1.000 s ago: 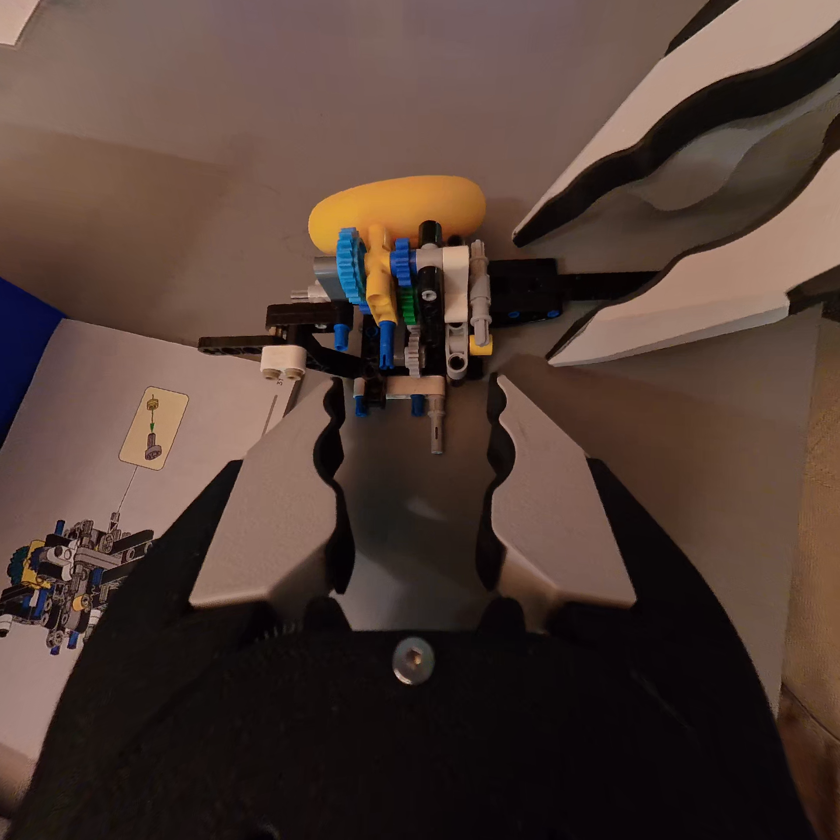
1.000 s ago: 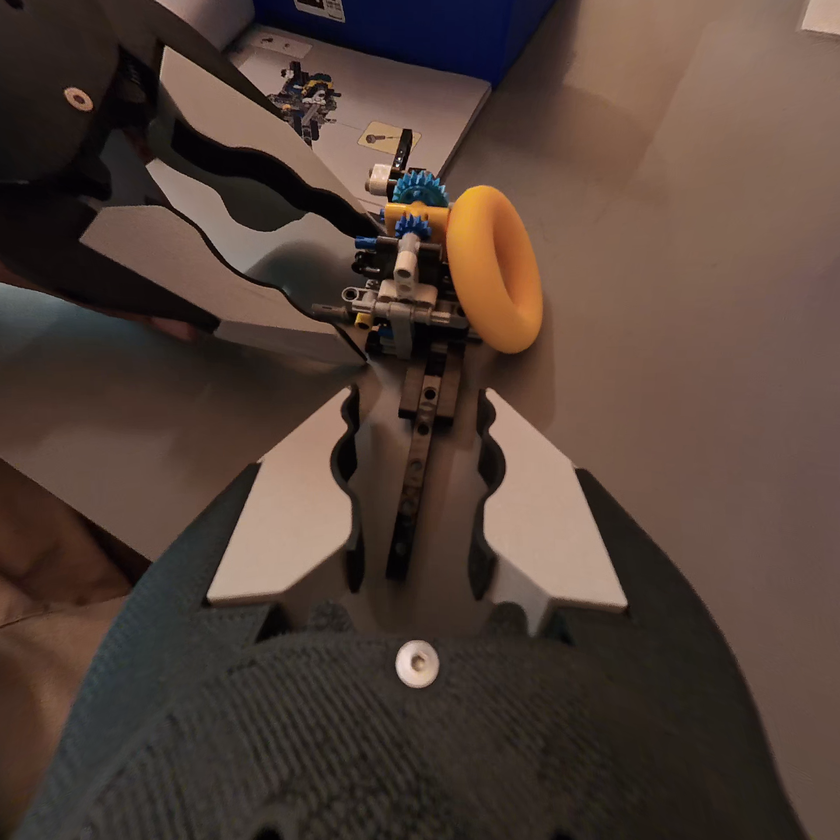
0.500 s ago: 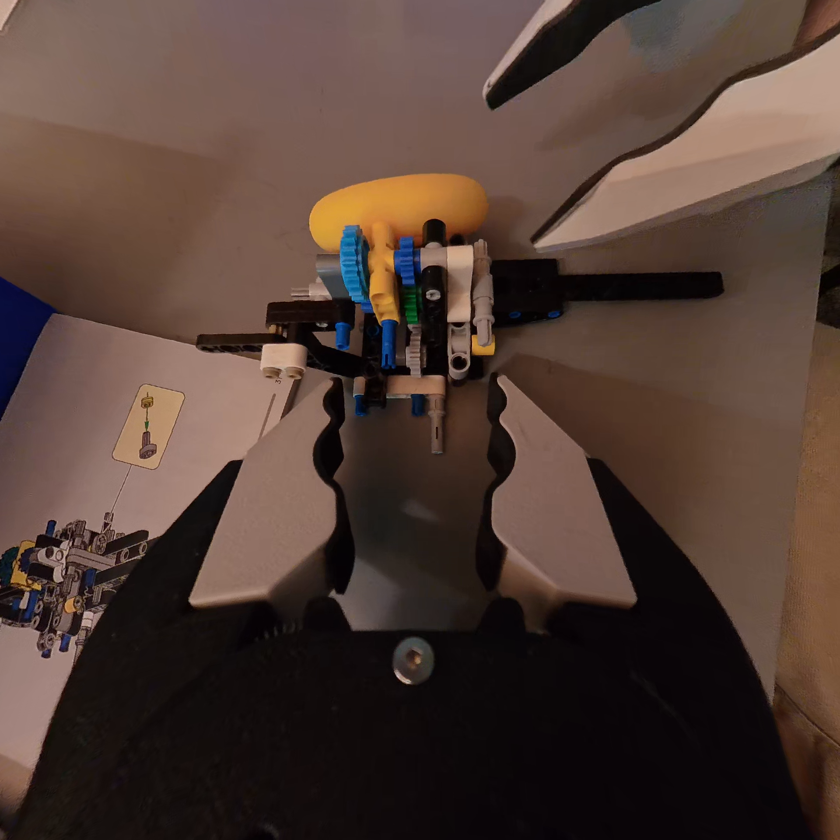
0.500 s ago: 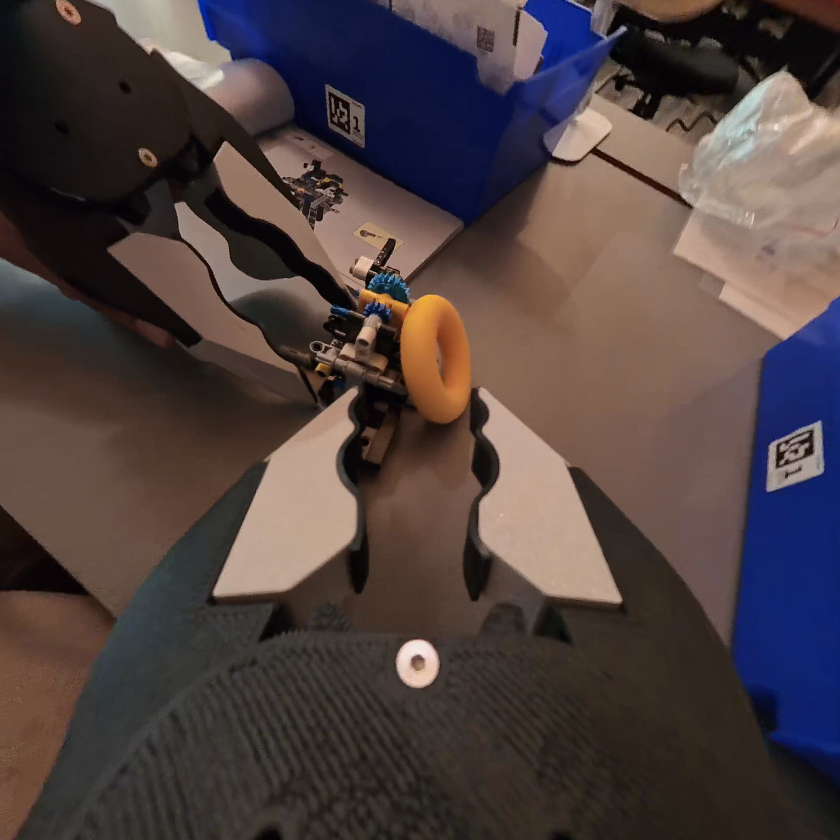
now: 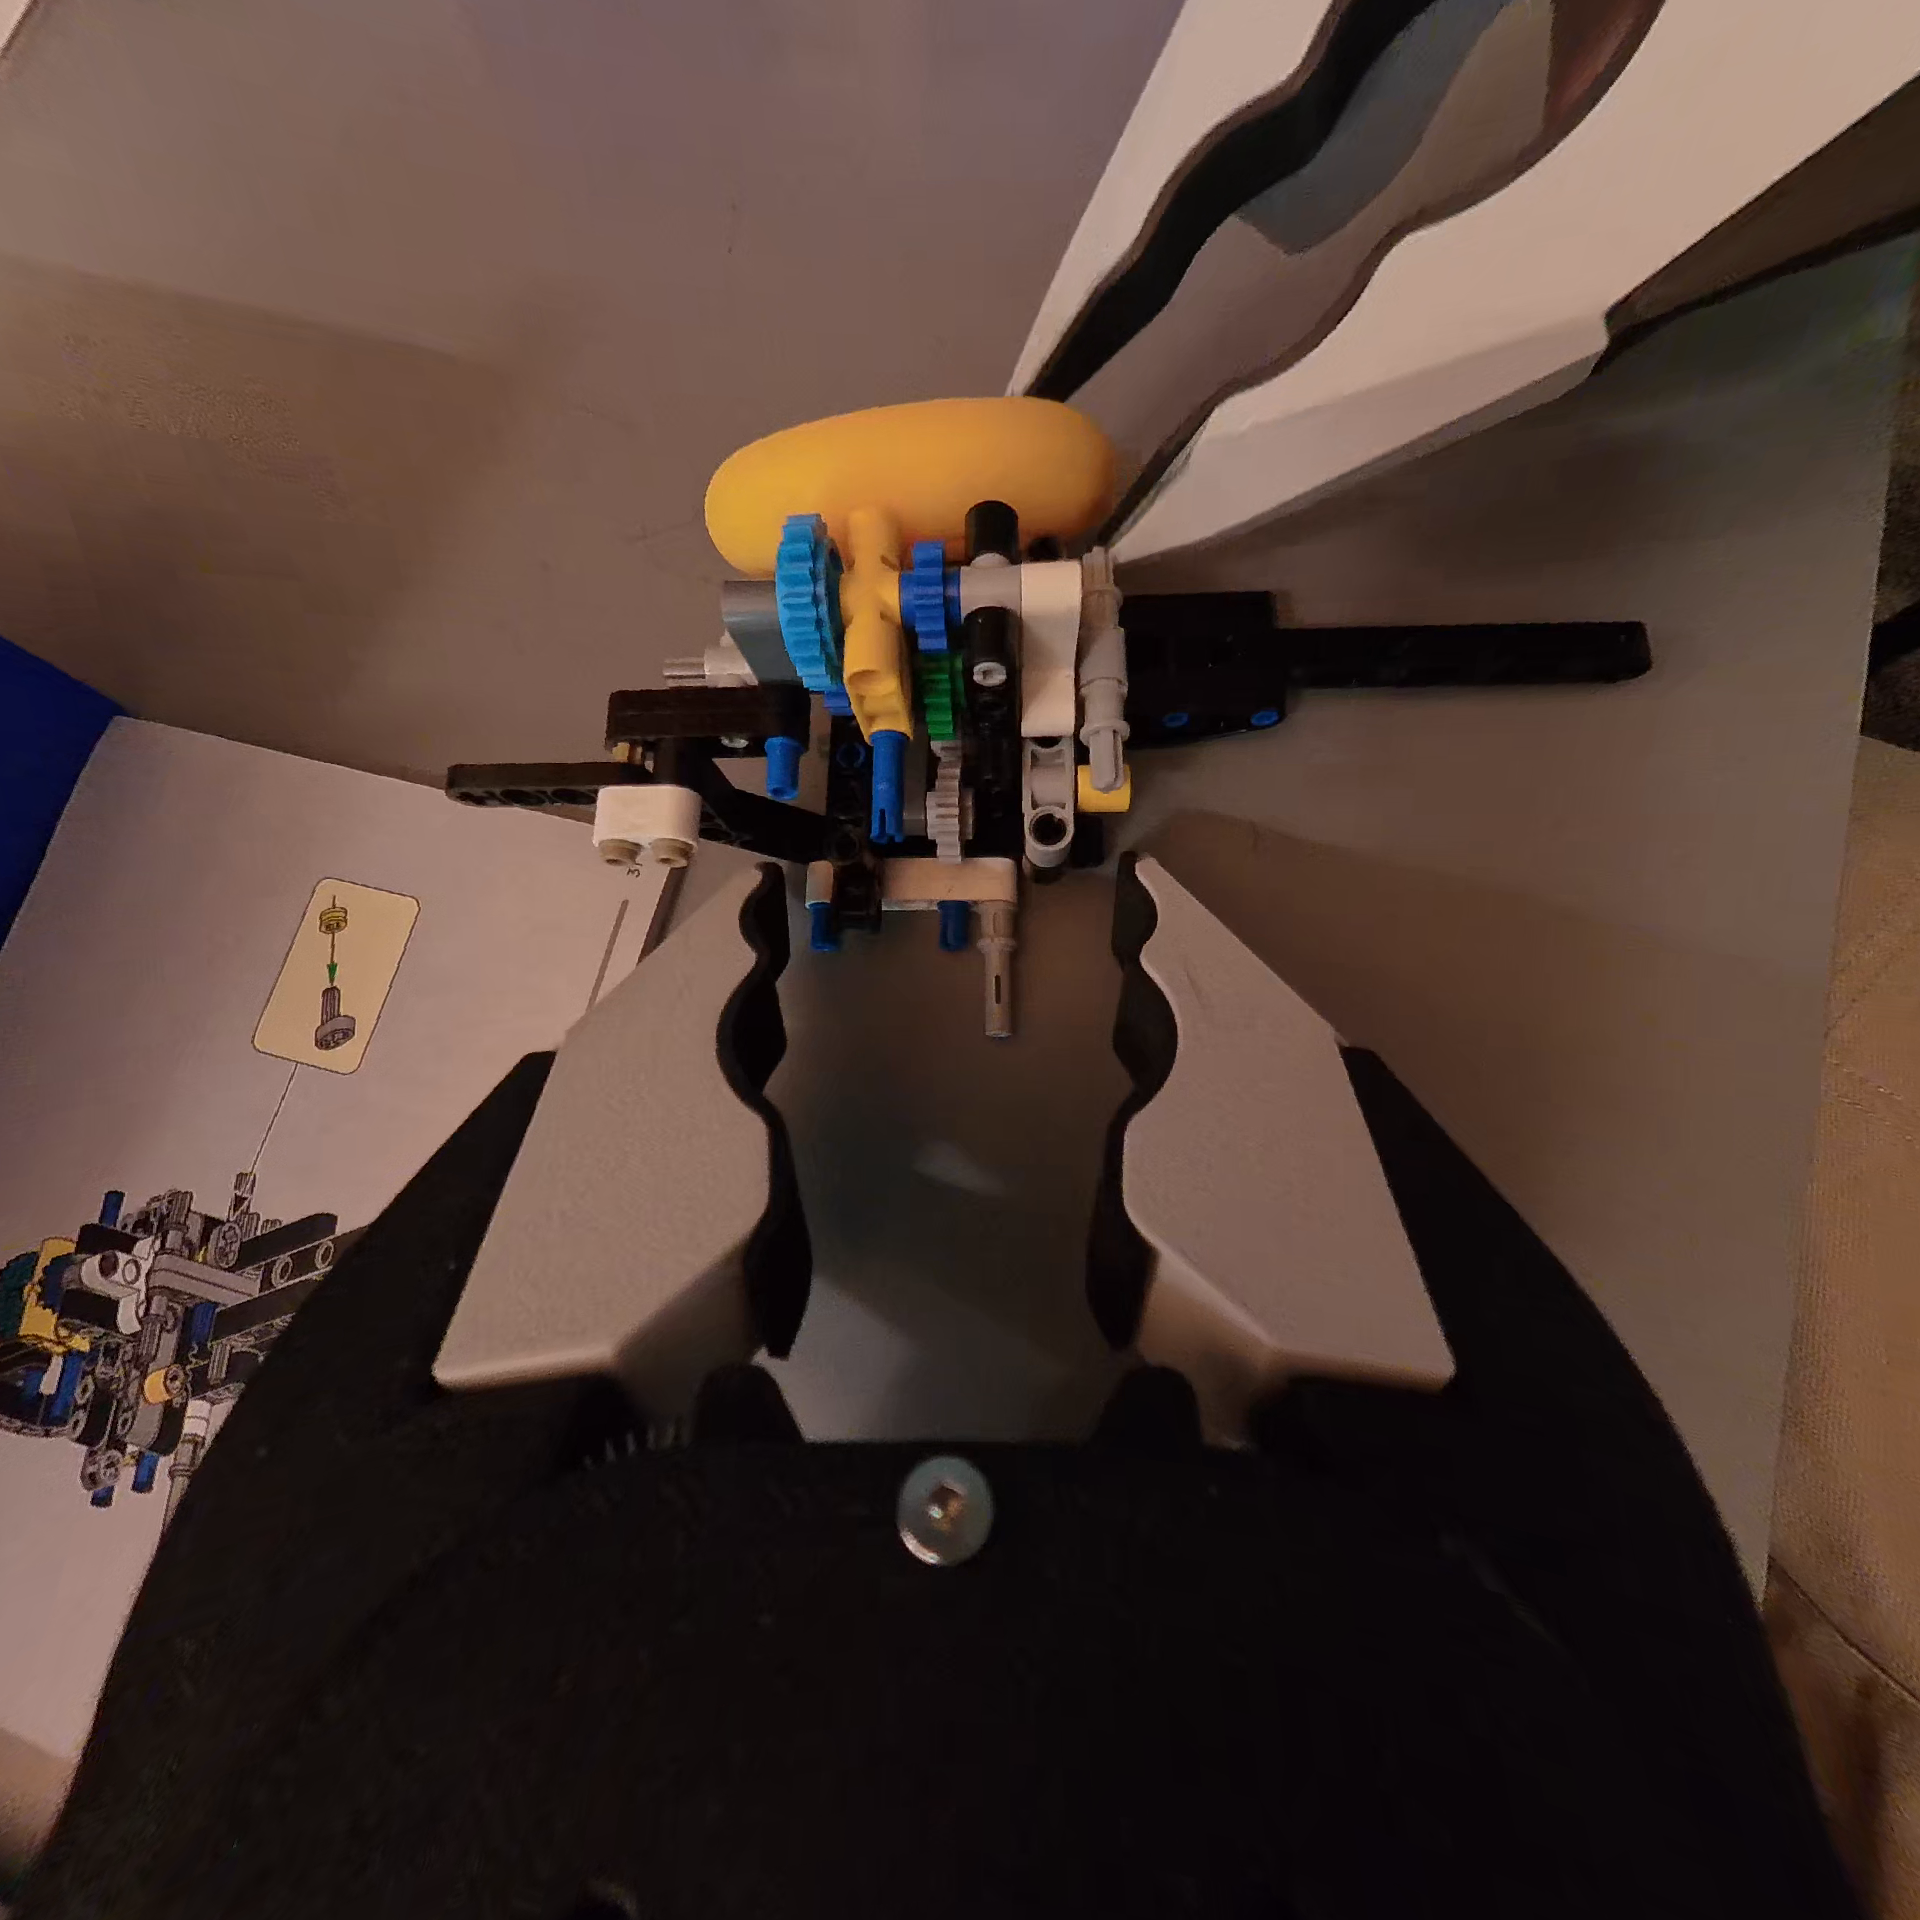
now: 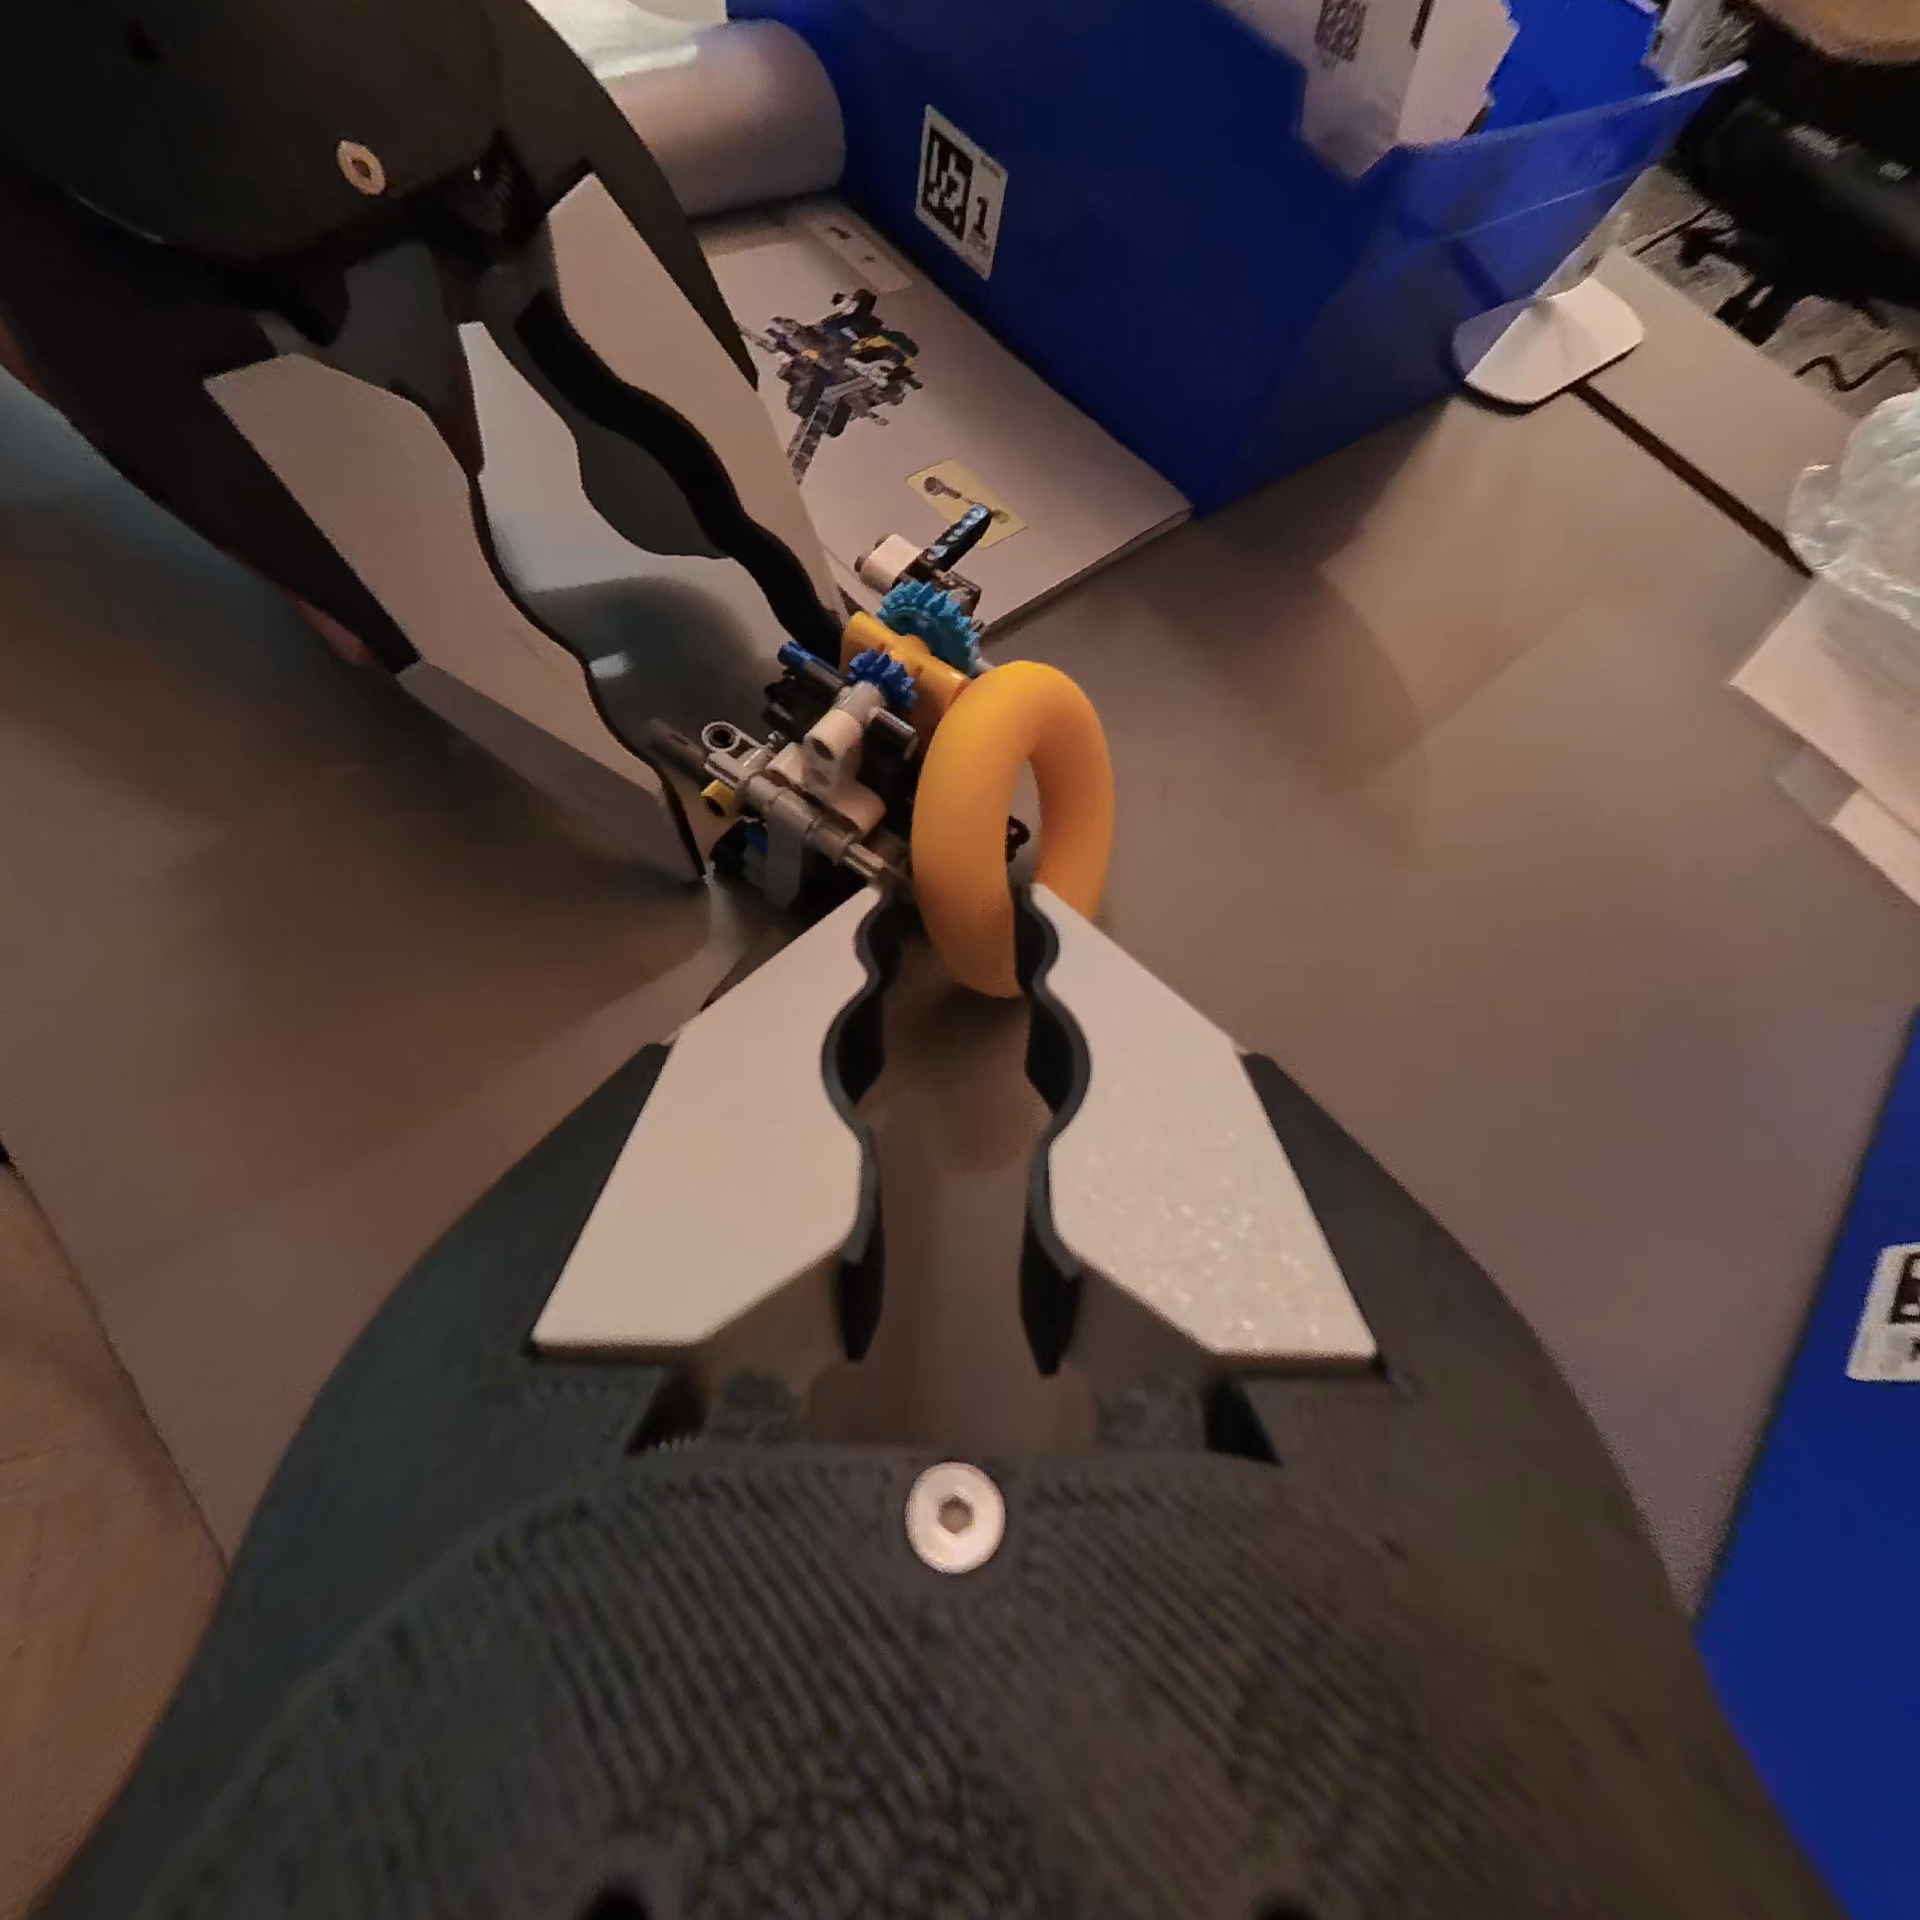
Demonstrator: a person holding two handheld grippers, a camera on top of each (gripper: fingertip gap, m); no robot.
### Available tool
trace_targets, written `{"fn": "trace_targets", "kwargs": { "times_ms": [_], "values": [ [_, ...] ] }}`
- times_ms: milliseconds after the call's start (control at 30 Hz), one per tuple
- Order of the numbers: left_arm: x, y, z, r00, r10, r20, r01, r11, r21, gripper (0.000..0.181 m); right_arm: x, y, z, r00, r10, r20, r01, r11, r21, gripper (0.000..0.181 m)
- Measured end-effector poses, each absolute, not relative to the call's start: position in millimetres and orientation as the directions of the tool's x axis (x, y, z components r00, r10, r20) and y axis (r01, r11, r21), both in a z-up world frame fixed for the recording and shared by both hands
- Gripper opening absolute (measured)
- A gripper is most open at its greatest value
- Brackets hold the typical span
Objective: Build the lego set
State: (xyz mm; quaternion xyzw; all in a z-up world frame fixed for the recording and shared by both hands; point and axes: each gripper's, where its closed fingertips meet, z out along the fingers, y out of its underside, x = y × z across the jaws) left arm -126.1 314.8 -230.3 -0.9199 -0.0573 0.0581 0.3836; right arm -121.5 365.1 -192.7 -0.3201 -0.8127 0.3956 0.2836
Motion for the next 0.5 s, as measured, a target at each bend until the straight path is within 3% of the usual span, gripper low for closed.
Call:
{"fn": "trace_targets", "kwargs": {
  "times_ms": [300, 500],
  "values": [
    [-126.3, 315.0, -230.3, 0.986, 0.151, -0.065, 0.06, -0.699, -0.713, 0.064, -124.9, 368.2, -191.5, -0.617, 0.752, 0.23, 0.286, 0.487, -0.825, 0.017],
    [-126.8, 313.6, -229.6, 0.984, 0.157, -0.08, 0.053, -0.698, -0.714, 0.066, -137.3, 390.6, -177.7, -0.504, 0.825, 0.255, 0.295, 0.442, -0.847, 0.015]
  ]
}}
